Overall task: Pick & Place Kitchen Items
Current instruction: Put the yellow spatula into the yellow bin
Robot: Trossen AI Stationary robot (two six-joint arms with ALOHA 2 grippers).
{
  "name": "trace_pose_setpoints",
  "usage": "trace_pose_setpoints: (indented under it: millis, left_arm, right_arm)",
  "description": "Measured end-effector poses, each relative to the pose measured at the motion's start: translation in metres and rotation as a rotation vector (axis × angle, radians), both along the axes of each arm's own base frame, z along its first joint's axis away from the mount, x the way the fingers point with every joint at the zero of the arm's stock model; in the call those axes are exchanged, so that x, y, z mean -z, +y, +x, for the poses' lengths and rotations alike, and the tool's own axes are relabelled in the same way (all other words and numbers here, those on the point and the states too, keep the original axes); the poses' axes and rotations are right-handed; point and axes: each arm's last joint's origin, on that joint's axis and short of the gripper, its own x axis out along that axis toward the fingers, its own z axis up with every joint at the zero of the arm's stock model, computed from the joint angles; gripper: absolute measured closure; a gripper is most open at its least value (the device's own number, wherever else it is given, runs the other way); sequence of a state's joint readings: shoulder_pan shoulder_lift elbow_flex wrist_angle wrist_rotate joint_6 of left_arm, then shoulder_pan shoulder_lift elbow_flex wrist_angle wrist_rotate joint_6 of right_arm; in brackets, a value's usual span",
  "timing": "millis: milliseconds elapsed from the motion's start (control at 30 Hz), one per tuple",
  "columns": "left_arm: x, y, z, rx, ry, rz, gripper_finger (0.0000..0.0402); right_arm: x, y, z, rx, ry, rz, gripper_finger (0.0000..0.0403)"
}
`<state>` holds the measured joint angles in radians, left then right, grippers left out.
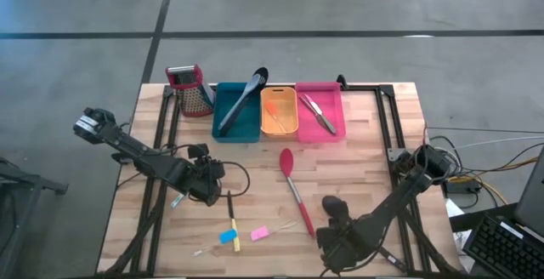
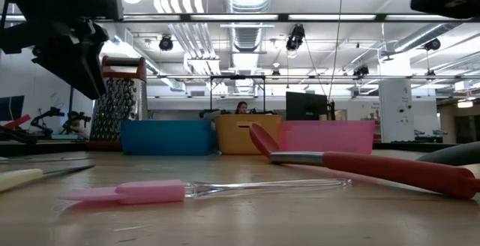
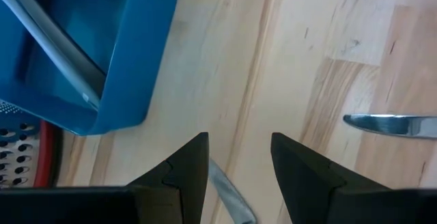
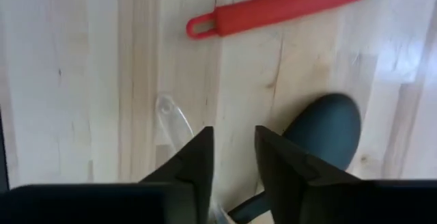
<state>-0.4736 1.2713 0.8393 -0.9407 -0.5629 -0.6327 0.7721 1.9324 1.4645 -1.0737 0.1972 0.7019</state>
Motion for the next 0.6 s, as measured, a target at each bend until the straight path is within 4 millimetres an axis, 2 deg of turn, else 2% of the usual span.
trace_pose_setpoints:
  millis: [300, 600]
  left_arm:
    - [0.011, 0.002, -0.004, 0.003, 0.026, 0.010, 0.0239]
    - [0.020, 0.004, -0.009, 0.027, 0.067, 0.036, 0.0239]
  right_arm:
    - [0.004, 0.005, -0.008, 0.057, 0.014, 0.016, 0.0218]
    - [0.015, 0.008, -0.011, 0.187, 0.041, 0.029, 0.0185]
